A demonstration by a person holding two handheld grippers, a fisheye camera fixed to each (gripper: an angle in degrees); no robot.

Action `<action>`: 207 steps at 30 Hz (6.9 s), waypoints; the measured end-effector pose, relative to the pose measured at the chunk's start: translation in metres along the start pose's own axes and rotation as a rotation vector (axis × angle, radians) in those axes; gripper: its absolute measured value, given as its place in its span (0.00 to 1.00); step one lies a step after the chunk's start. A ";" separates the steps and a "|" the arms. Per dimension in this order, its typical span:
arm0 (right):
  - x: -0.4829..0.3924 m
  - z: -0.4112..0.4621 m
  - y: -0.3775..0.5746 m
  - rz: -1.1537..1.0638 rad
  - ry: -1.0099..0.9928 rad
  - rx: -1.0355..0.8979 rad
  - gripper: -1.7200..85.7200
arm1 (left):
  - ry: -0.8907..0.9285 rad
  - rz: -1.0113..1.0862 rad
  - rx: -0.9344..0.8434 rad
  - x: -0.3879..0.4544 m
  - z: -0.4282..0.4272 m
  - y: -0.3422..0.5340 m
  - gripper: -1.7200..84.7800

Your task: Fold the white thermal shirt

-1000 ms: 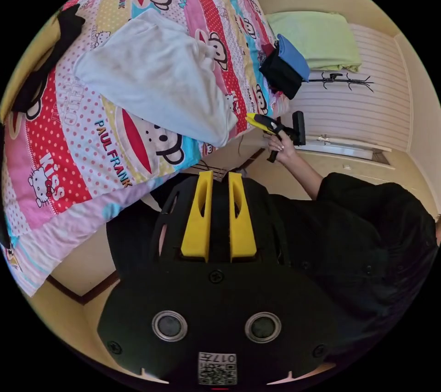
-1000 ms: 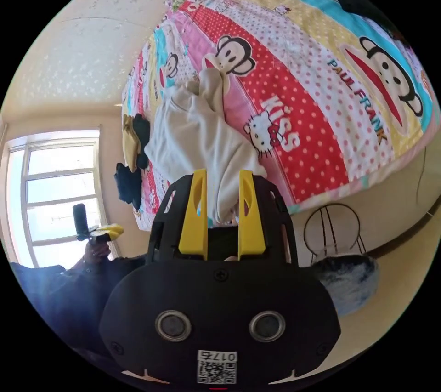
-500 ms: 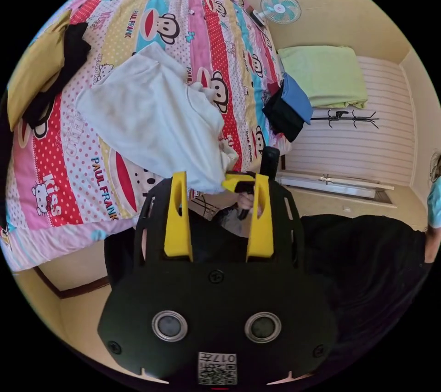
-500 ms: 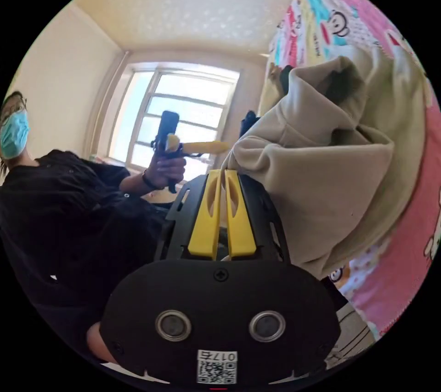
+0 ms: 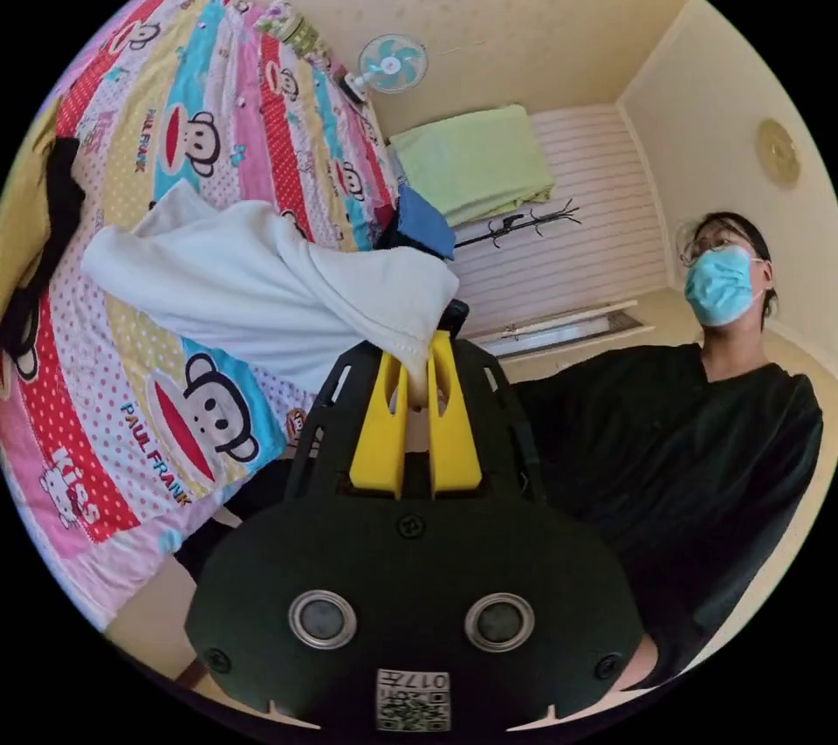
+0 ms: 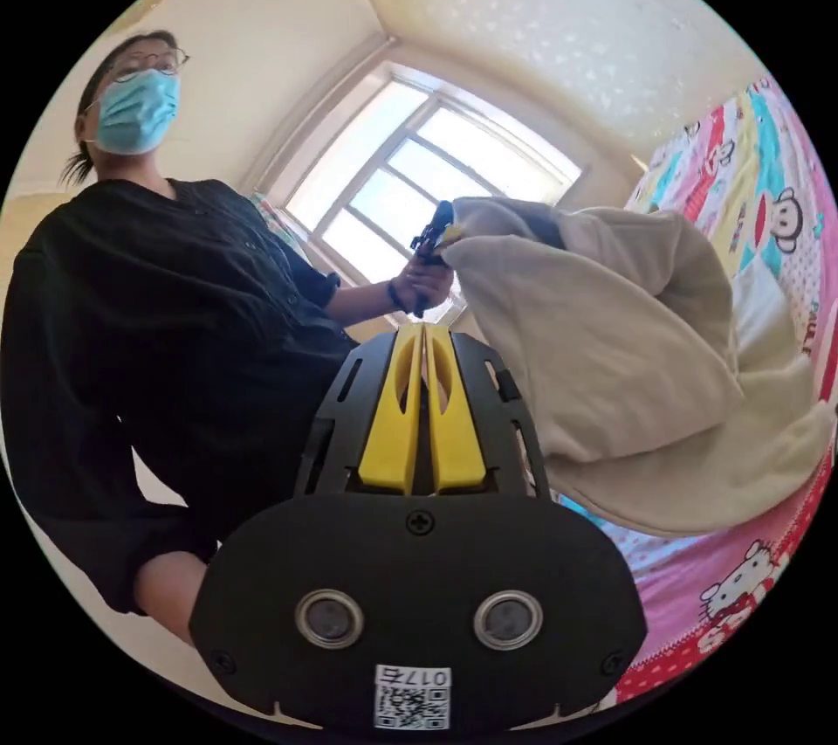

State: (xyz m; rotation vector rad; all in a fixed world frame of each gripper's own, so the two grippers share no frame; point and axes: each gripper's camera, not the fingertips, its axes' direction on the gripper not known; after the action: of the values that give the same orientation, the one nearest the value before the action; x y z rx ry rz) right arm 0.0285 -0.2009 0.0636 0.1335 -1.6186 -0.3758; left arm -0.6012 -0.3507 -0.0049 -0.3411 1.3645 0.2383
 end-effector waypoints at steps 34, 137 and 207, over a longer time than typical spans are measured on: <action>-0.415 0.314 -0.399 -0.686 0.803 -0.052 0.07 | -0.115 0.281 0.479 0.175 -0.243 0.183 0.18; 0.286 0.039 0.143 1.040 0.705 -0.953 0.06 | -0.303 -0.635 -0.458 -0.307 0.084 0.180 0.05; 0.184 -0.208 0.160 0.552 1.215 0.751 0.07 | -0.484 -0.376 0.233 -0.363 0.209 0.269 0.03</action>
State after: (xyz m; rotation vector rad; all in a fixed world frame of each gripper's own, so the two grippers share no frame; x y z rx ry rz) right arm 0.2400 -0.1412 0.2969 0.3794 -0.4556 0.6707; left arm -0.5777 -0.0124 0.3597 -0.3122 0.8195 -0.1462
